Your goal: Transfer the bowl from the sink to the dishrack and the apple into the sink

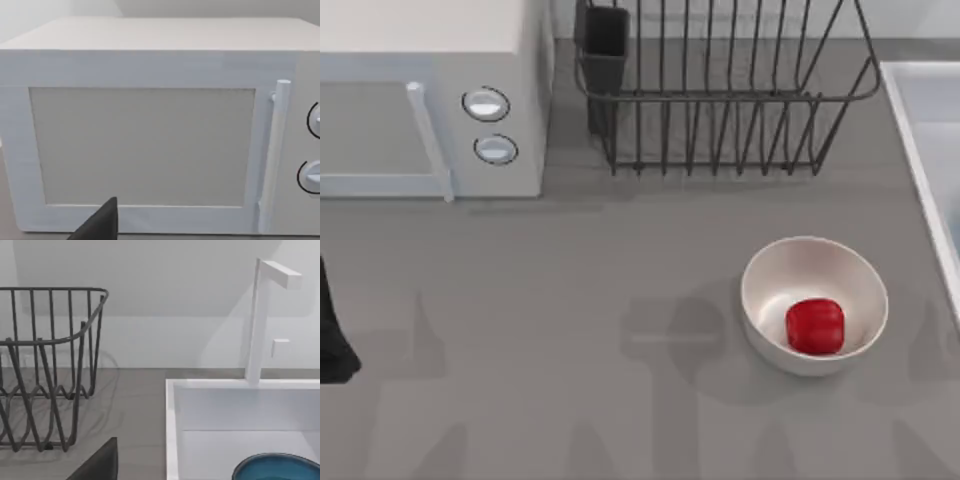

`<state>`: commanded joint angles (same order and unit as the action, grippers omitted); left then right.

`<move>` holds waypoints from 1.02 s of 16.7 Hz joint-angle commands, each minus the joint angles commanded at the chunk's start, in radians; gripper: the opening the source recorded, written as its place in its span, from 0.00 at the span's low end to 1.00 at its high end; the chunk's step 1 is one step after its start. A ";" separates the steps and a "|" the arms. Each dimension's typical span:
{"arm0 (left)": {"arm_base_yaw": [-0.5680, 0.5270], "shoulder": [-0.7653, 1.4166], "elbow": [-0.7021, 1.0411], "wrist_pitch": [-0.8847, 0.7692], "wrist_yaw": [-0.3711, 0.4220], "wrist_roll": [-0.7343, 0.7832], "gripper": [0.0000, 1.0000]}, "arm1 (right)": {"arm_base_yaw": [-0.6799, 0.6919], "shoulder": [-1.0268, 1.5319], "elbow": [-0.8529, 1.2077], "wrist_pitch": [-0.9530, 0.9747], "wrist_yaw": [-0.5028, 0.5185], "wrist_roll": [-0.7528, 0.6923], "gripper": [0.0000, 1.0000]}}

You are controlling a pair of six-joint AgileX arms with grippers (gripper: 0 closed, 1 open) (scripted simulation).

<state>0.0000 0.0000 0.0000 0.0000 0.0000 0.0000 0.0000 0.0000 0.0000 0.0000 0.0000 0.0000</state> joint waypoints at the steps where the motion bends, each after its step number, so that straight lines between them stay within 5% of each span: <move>1: 0.000 0.000 0.000 0.000 0.000 0.000 1.00 | 0.000 0.000 0.000 0.000 0.000 0.000 1.00; 8: 0.000 0.000 0.000 0.000 0.000 0.000 1.00 | -0.034 0.206 0.187 -0.057 0.008 -0.043 1.00; 17: 0.000 0.000 0.000 0.000 0.000 0.000 1.00 | -0.148 1.036 0.832 -0.465 0.007 -0.180 1.00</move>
<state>0.0000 0.0000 0.0000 0.0000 0.0000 0.0000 -0.1479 1.0358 0.8319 -0.4648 0.0073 -0.1797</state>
